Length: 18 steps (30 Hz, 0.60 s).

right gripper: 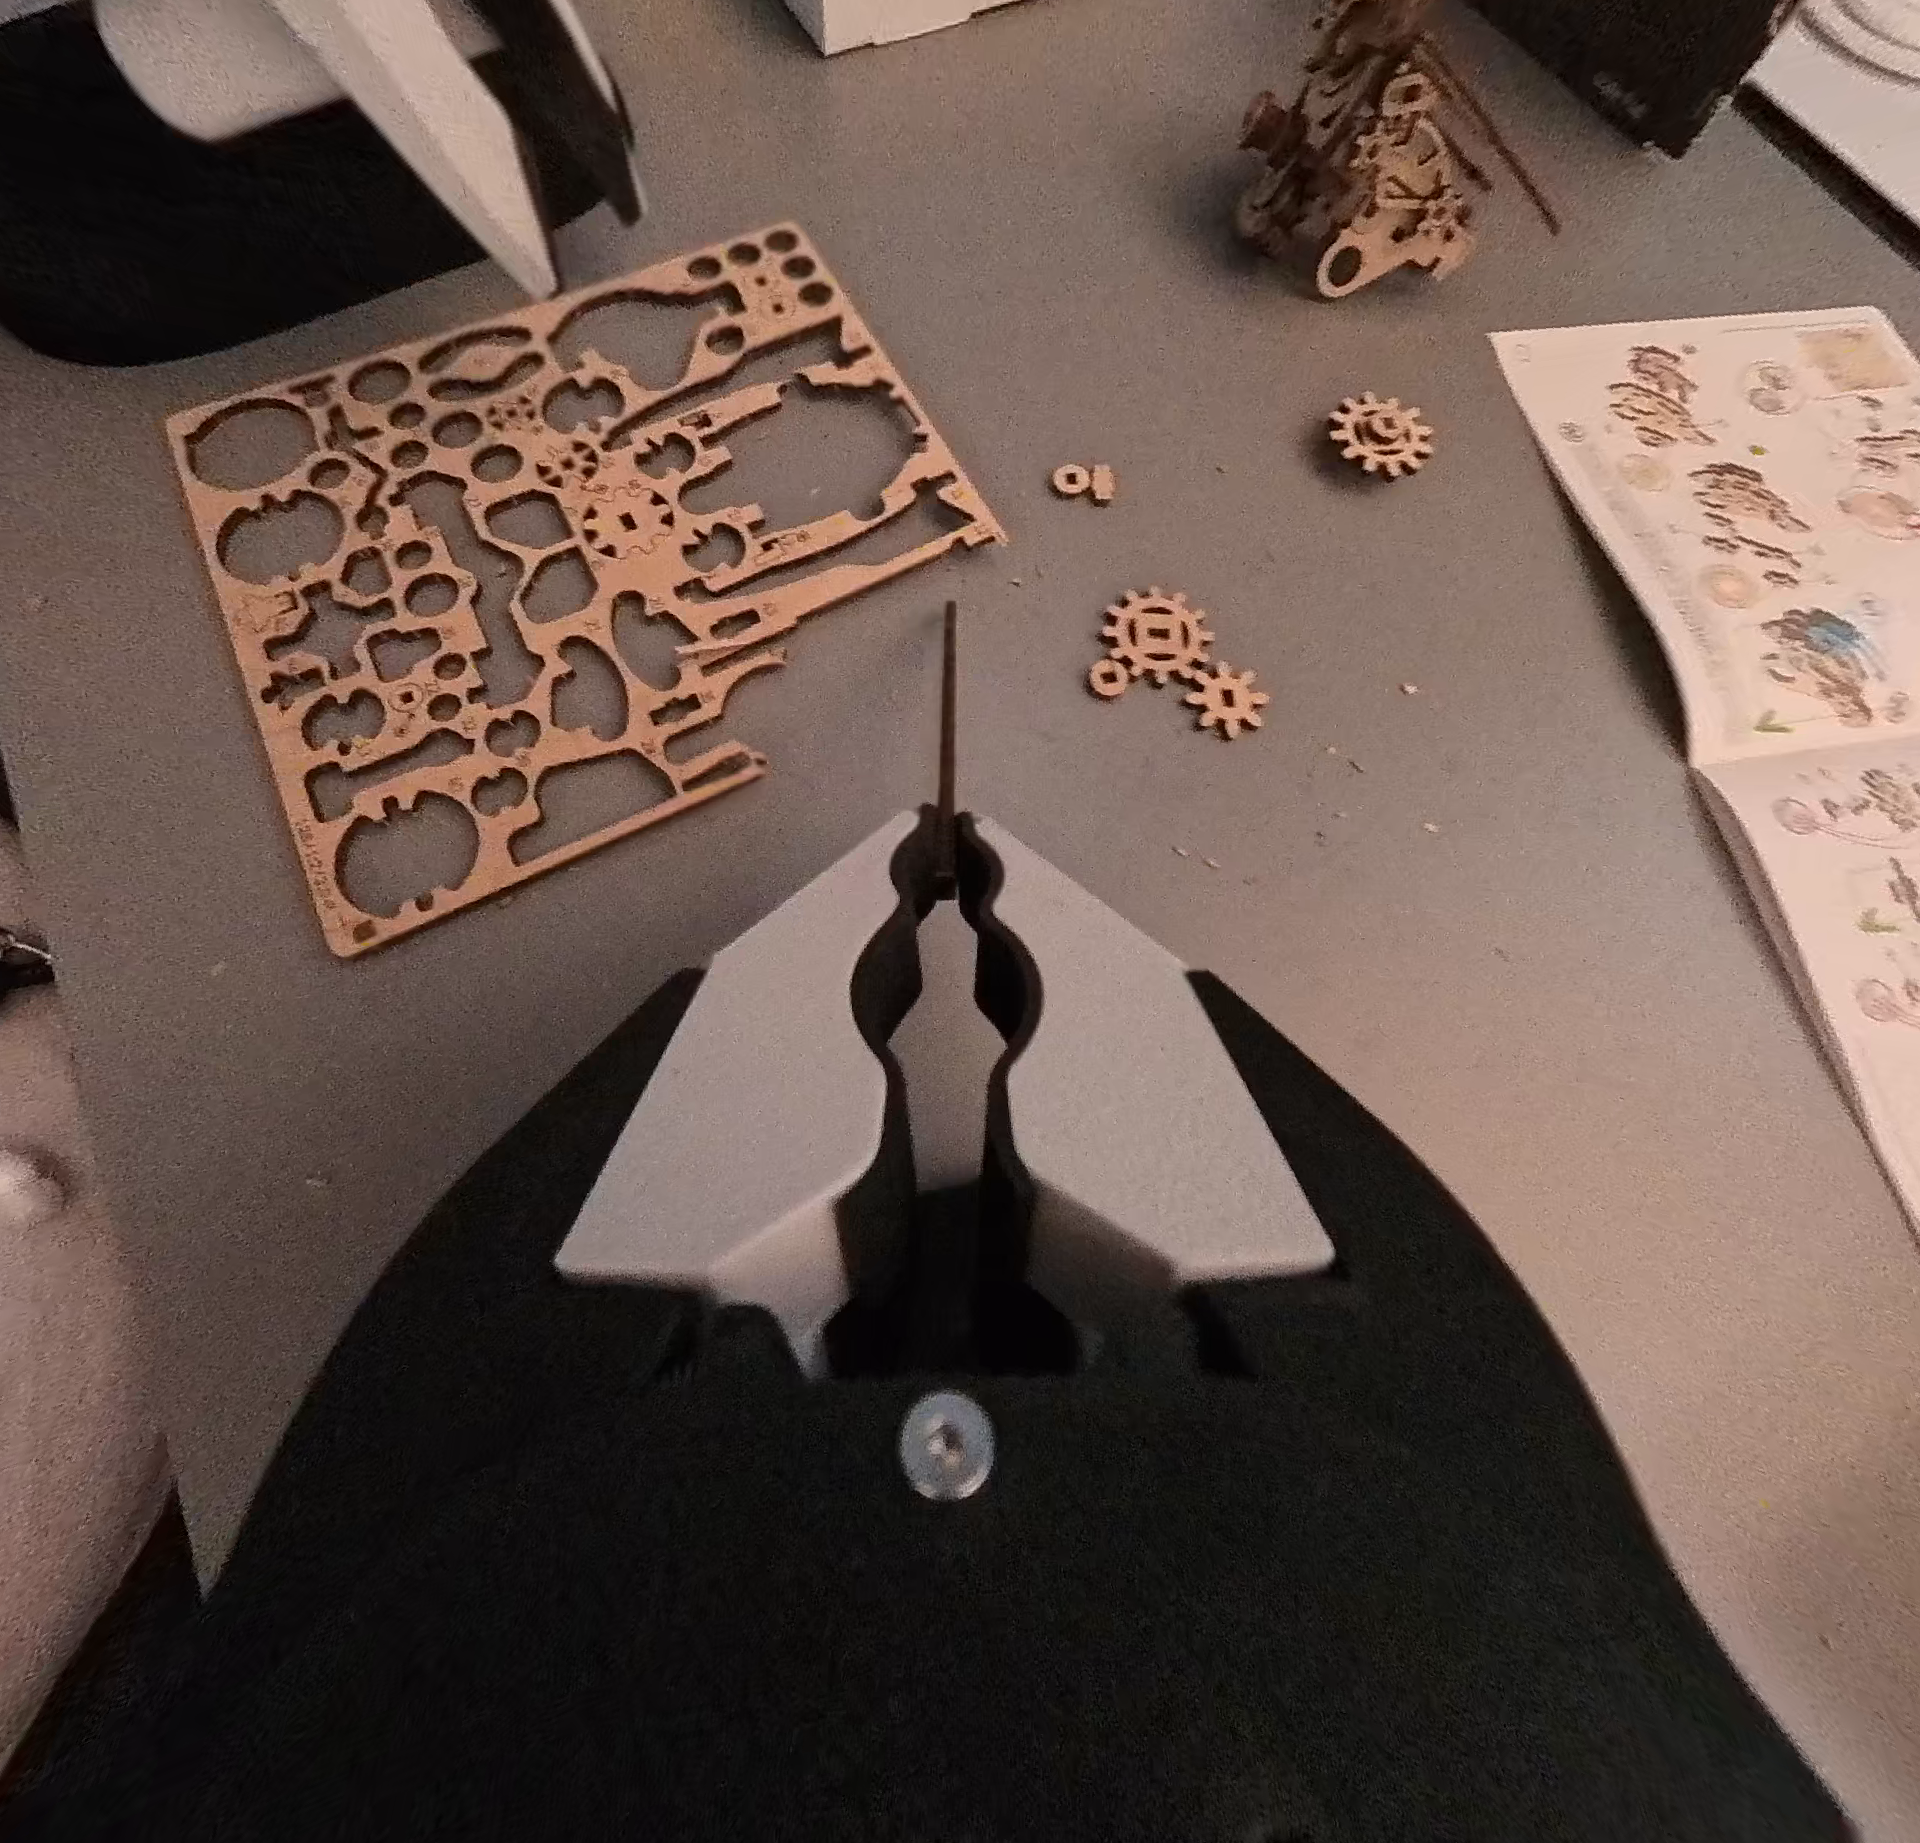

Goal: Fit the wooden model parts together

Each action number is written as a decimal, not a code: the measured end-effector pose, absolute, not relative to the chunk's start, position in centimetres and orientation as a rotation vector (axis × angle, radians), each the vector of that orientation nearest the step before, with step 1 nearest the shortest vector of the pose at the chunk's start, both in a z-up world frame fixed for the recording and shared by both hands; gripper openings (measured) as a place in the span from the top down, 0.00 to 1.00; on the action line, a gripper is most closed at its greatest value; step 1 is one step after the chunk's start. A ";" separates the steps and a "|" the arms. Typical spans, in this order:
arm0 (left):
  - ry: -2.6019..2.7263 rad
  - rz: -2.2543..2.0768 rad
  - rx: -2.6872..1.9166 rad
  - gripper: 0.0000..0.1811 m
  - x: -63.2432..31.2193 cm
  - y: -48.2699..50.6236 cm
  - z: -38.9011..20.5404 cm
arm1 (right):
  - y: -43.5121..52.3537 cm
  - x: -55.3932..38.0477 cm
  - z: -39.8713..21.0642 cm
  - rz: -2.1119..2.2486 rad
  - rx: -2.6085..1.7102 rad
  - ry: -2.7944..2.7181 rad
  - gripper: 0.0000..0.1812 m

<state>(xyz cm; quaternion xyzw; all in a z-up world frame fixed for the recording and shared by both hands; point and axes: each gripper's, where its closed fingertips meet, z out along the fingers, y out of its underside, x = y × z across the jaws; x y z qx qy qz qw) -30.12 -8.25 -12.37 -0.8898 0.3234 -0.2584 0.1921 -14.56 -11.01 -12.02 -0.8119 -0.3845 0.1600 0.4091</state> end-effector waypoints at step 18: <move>1.154 -0.526 -2.325 0.72 -30.4 -9.4 -15.1 | -11.3 -13.0 -14.2 0.235 -2.114 -0.992 1.00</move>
